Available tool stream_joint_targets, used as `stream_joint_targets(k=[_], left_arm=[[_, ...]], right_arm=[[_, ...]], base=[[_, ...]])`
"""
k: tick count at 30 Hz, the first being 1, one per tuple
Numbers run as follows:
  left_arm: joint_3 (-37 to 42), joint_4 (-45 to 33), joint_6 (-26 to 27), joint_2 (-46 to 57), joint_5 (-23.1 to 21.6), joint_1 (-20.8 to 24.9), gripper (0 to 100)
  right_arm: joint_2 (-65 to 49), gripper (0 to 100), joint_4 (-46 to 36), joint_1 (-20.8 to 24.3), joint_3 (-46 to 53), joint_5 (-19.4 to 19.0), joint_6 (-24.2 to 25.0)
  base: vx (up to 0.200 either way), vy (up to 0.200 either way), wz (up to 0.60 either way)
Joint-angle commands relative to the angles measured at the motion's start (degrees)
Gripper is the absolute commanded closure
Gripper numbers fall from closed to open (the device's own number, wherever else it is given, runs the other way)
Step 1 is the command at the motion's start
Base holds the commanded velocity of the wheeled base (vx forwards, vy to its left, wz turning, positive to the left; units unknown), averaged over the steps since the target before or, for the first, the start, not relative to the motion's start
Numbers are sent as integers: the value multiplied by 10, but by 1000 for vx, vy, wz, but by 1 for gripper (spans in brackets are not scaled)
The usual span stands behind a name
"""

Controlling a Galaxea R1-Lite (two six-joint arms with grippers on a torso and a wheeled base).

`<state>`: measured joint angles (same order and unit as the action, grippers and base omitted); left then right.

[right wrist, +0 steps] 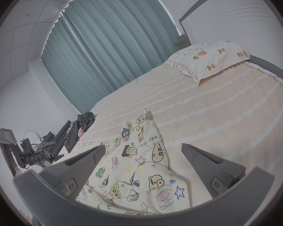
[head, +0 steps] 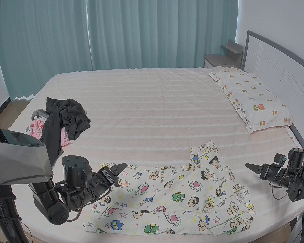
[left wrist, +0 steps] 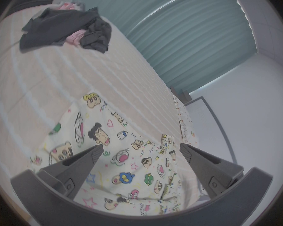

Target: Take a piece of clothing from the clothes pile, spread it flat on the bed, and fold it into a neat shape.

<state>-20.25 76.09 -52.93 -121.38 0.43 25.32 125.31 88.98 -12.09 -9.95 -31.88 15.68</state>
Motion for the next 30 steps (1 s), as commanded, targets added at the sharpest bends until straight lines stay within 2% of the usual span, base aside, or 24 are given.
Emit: stream_joint_targets(k=[1,4,6,8,11,19,22,30], left_arm=[[-75,-60,91,-18,-74,-85,0],[-137,-173,161,-21,-144,-131,0],[-176,-242,209,-31,-171,-157,0],[-231,-316,259,-51,-184,-181,0],[-287,-374,306,-94,-185,-196,0],[-379,-379,336,-189,-186,-204,0],[-393,-380,357,-213,-186,-204,0],[-414,-385,359,-218,-187,-195,0]], right_arm=[[2,0,10,11,6,0,1],[3,0,10,20,13,1,1],[6,0,10,22,17,2,0],[10,0,10,29,19,3,-3],[15,0,10,33,24,3,-9],[45,0,10,36,35,2,-37],[49,0,10,36,34,2,-38],[47,0,10,37,30,2,-39]], base=[[0,0,0],[0,0,0],[0,0,0],[0,0,0],[0,0,0],[0,0,0],[0,0,0],[0,0,0]])
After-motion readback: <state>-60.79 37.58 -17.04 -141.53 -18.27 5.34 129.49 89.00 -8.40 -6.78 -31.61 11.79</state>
